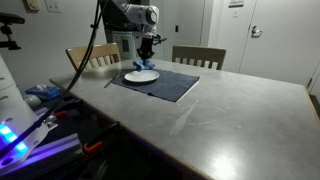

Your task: Wipe the white plate with the blue towel

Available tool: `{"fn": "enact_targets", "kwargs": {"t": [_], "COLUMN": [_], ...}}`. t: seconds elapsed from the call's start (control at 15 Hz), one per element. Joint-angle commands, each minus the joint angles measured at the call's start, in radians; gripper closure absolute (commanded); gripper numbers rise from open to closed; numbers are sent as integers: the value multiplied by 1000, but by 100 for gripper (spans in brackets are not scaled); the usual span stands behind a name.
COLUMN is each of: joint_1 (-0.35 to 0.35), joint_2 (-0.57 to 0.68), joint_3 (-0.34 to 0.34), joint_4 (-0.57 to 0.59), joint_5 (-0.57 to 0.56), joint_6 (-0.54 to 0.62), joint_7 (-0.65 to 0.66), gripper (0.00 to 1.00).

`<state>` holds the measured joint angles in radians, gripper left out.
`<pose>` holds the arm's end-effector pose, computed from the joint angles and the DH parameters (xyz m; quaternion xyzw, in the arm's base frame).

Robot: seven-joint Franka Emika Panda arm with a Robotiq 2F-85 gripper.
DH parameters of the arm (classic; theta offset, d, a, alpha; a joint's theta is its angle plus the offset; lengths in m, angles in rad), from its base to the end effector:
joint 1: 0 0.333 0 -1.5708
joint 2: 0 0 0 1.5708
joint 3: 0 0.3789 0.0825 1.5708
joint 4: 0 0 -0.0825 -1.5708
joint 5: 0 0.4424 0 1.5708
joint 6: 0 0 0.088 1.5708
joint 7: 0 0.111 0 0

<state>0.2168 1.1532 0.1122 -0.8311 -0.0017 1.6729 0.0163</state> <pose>0.8344 0.2404 0.1792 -0.9784 -0.1292 0.1591 0.0280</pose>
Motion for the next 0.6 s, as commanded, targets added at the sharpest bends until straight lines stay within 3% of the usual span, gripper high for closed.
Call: {"fn": "enact_targets", "kwargs": {"t": [0.0, 0.27, 0.53], "joint_1": [10, 8, 9], "joint_2": [-62, -106, -132], "joint_3": [-17, -17, -18], "joint_4": [-39, -67, -123], "joint_5": [-27, -67, -130], "joint_6": [-55, -105, -83], "joint_7": [2, -35, -73], "gripper": [98, 98, 98]}}
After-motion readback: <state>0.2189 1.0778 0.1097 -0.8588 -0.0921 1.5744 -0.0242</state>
